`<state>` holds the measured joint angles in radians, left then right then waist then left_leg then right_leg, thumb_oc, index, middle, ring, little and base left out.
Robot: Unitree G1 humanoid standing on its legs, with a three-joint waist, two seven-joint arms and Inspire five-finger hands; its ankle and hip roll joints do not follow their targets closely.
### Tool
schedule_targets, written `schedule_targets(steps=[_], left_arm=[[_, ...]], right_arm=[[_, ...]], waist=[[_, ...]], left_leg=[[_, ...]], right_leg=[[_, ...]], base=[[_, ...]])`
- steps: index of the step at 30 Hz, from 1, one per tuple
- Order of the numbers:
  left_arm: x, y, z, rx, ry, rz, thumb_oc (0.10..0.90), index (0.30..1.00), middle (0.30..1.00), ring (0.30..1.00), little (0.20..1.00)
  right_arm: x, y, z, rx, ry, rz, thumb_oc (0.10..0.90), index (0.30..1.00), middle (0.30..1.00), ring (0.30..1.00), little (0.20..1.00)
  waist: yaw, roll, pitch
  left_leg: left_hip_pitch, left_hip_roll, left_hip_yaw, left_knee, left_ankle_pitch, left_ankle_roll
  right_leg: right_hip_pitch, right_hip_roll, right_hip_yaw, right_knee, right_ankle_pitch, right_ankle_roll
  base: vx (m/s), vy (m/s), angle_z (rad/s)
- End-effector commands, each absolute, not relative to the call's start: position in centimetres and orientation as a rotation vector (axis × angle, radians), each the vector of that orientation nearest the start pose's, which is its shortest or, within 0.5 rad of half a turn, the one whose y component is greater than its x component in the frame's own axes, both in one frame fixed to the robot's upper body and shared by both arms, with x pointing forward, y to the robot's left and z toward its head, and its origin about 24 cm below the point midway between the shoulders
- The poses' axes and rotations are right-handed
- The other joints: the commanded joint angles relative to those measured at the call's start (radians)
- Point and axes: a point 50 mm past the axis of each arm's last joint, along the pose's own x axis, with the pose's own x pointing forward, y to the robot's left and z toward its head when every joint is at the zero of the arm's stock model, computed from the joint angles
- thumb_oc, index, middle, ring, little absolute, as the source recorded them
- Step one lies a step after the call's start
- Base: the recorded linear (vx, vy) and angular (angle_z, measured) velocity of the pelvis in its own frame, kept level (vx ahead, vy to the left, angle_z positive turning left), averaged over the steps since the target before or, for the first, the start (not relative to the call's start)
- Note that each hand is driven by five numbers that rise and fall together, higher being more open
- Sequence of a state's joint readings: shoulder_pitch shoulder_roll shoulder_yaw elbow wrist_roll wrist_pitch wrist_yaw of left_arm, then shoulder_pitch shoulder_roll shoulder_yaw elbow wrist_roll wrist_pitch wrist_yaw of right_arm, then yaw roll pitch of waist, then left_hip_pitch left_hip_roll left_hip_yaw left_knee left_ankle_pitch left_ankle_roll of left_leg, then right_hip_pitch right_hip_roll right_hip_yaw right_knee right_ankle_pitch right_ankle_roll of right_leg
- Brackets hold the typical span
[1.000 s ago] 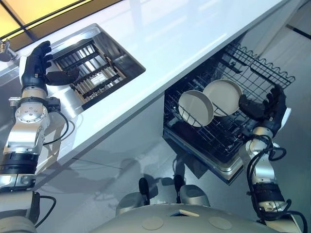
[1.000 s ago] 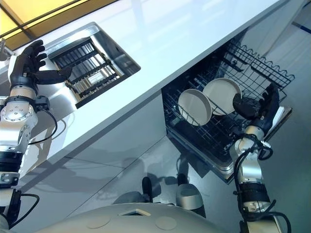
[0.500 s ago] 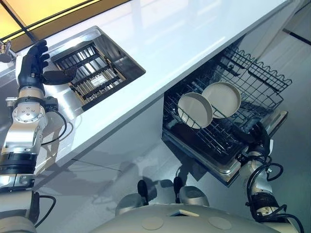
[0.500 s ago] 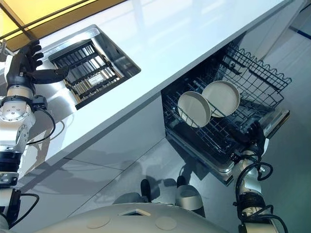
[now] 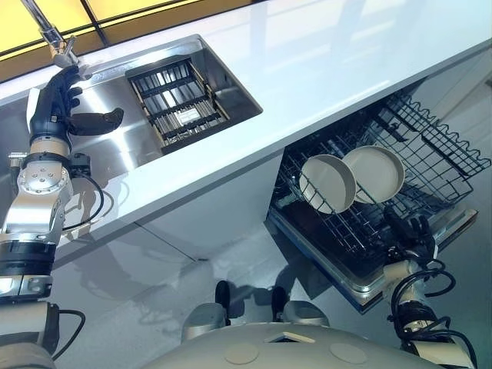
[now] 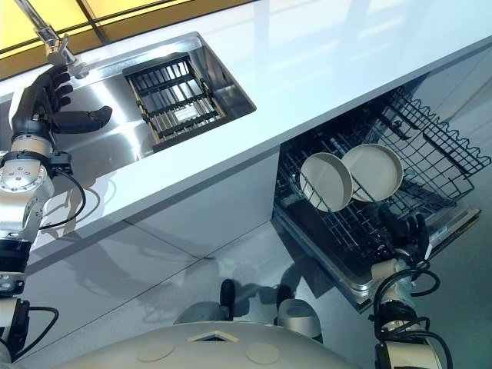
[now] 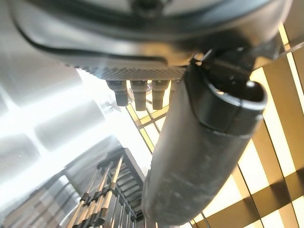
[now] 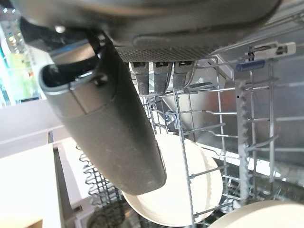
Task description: Pick up plates and place into dishwasher.
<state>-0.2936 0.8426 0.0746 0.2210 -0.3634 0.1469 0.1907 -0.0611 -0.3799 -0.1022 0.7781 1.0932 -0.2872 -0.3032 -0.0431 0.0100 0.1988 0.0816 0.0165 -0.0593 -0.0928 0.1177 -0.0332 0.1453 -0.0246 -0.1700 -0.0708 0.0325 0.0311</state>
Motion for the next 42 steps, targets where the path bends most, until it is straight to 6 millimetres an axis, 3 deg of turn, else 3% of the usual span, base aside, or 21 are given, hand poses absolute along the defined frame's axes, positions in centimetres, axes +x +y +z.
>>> schedule_targets(steps=[1,7,12,16,19,24,26,30,34,37,42], left_arm=[[30.3,31.9,22.3,0.489,-0.315,0.369,0.800,0.900,0.900,0.900,0.900],[31.0,31.2,22.0,0.487,-0.299,0.347,0.800,0.900,0.900,0.900,0.900],[31.3,30.9,21.5,0.485,-0.293,0.336,0.800,0.900,0.900,0.900,0.900],[31.3,31.1,21.4,0.477,-0.290,0.333,0.800,0.900,0.900,0.900,0.900],[31.3,31.4,21.3,0.474,-0.287,0.327,0.800,0.900,0.900,0.900,0.900],[31.7,31.5,21.1,0.463,-0.287,0.320,0.800,0.900,0.900,0.900,0.900],[32.0,31.4,21.1,0.459,-0.283,0.314,0.800,0.900,0.900,0.900,0.900],[32.6,30.6,20.6,0.457,-0.273,0.296,0.800,0.900,0.900,0.900,0.900],[32.3,29.9,20.4,0.450,-0.271,0.309,0.800,0.900,0.900,0.900,0.900],[31.4,30.2,20.2,0.447,-0.269,0.325,0.800,0.900,0.900,0.900,0.900],[30.5,30.8,19.5,0.437,-0.266,0.354,0.800,0.900,0.900,0.900,0.900]], right_arm=[[25.2,-27.3,-3.6,0.842,0.202,-0.618,0.800,0.900,0.900,0.900,0.900],[28.9,-24.1,-0.4,0.937,0.077,-0.400,0.800,0.900,0.900,0.900,0.900],[31.4,-22.2,4.2,0.808,-0.074,-0.333,0.800,0.900,0.900,0.900,0.900],[31.9,-20.1,6.0,0.756,-0.136,-0.041,0.800,0.900,0.900,0.900,0.900],[32.0,-19.7,7.5,0.723,-0.191,0.103,0.800,0.900,0.900,0.900,0.900],[32.6,-18.8,10.2,0.657,-0.274,0.235,0.800,0.900,0.900,0.900,0.900],[33.1,-18.2,12.1,0.602,-0.329,0.263,0.800,0.900,0.900,0.900,0.900],[34.4,-17.6,14.9,0.486,-0.355,0.112,0.800,0.900,0.900,0.900,0.900],[34.4,-18.7,14.2,0.099,-0.288,-0.128,0.800,0.900,0.900,0.900,0.900],[33.5,-21.0,14.0,-0.169,-0.273,-0.268,0.800,0.900,0.900,0.900,0.900],[31.6,-24.8,13.8,-0.228,-0.302,-0.436,0.800,0.900,0.900,0.900,0.900]], waist=[[0.062,0.061,-0.046],[0.084,0.059,-0.046],[0.092,0.057,-0.047],[0.091,0.052,-0.051],[0.087,0.046,-0.052],[0.081,0.043,-0.056],[0.081,0.042,-0.060],[0.084,0.040,-0.066],[0.078,0.035,-0.070],[0.065,0.029,-0.068],[0.037,0.029,-0.062]], left_leg=[[-0.019,-0.037,0.030,0.083,-0.121,0.001],[-0.025,-0.038,0.015,0.081,-0.113,-0.002],[-0.032,-0.043,0.002,0.071,-0.106,0.001],[-0.029,-0.049,0.002,0.065,-0.104,0.005],[-0.024,-0.052,0.007,0.067,-0.106,0.004],[-0.012,-0.056,0.008,0.064,-0.110,0.004],[-0.006,-0.058,0.008,0.062,-0.111,0.004],[-0.001,-0.060,0.011,0.061,-0.115,0.005],[0.003,-0.061,0.016,0.054,-0.114,0.011],[0.012,-0.063,0.026,0.052,-0.115,0.018],[0.021,-0.062,0.045,0.046,-0.115,0.024]], right_leg=[[-0.076,0.045,-0.004,0.182,-0.133,0.014],[-0.067,0.045,-0.009,0.159,-0.122,0.010],[-0.072,0.048,0.000,0.149,-0.119,0.006],[-0.074,0.044,-0.003,0.145,-0.116,0.007],[-0.069,0.040,-0.005,0.139,-0.113,0.010],[-0.058,0.038,-0.003,0.129,-0.109,0.014],[-0.053,0.037,-0.002,0.124,-0.106,0.015],[-0.048,0.038,0.003,0.121,-0.107,0.016],[-0.054,0.038,0.014,0.129,-0.110,0.015],[-0.057,0.040,0.024,0.143,-0.115,0.014],[-0.063,0.045,0.038,0.150,-0.109,0.017]], base=[[0.04,-0.002,0.18],[0.05,0.013,0.06],[0.02,0.034,0.14],[0.01,0.044,0.33],[0.02,0.021,0.30],[0.02,0.016,0.06],[0.04,0.036,0.01],[0.03,0.031,0.00],[-0.01,0.038,-0.01],[-0.01,0.045,0.05],[-0.03,0.038,-0.04]])
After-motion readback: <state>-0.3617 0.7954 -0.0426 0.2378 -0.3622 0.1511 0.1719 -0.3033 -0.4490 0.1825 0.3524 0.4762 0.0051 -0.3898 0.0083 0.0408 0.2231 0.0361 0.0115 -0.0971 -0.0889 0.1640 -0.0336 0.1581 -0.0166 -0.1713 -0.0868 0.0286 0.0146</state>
